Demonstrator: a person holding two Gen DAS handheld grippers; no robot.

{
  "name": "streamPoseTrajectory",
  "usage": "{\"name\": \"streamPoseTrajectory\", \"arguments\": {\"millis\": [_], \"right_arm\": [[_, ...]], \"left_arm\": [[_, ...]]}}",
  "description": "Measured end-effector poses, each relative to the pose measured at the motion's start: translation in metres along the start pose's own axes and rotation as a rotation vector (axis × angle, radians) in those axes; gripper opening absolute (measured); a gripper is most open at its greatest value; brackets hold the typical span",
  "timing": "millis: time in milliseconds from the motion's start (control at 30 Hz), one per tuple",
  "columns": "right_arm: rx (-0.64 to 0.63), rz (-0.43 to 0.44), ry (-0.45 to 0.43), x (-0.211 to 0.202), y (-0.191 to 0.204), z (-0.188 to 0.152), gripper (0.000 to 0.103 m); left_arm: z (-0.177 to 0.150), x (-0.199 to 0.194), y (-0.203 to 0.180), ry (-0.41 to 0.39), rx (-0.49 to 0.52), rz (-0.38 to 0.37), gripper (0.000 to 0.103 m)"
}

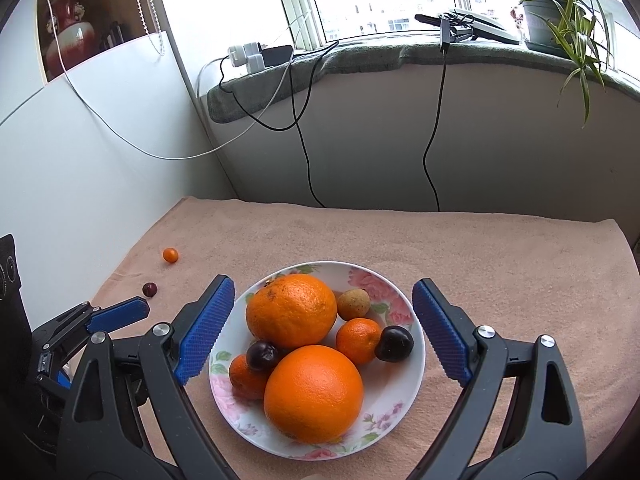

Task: Organize fruits
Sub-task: 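Move both grippers away from the plate toward the remaining tangerine and cherry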

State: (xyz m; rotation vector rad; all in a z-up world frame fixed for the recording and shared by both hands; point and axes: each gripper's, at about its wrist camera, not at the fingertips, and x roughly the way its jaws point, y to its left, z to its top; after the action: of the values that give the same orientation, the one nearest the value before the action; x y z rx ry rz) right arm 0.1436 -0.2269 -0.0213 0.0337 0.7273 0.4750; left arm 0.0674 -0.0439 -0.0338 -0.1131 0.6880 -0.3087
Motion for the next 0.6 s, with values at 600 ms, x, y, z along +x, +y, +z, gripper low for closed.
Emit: {"name": "streamPoseTrajectory", "arguments": {"millis": [600], "right_arm": [[-0.061,0.015,0.028,0.008,0.041,0.004,0.093]], "left_arm": [[-0.005,-0.019,0.036,-0.027,-0.042,0.038,0.08]]}}
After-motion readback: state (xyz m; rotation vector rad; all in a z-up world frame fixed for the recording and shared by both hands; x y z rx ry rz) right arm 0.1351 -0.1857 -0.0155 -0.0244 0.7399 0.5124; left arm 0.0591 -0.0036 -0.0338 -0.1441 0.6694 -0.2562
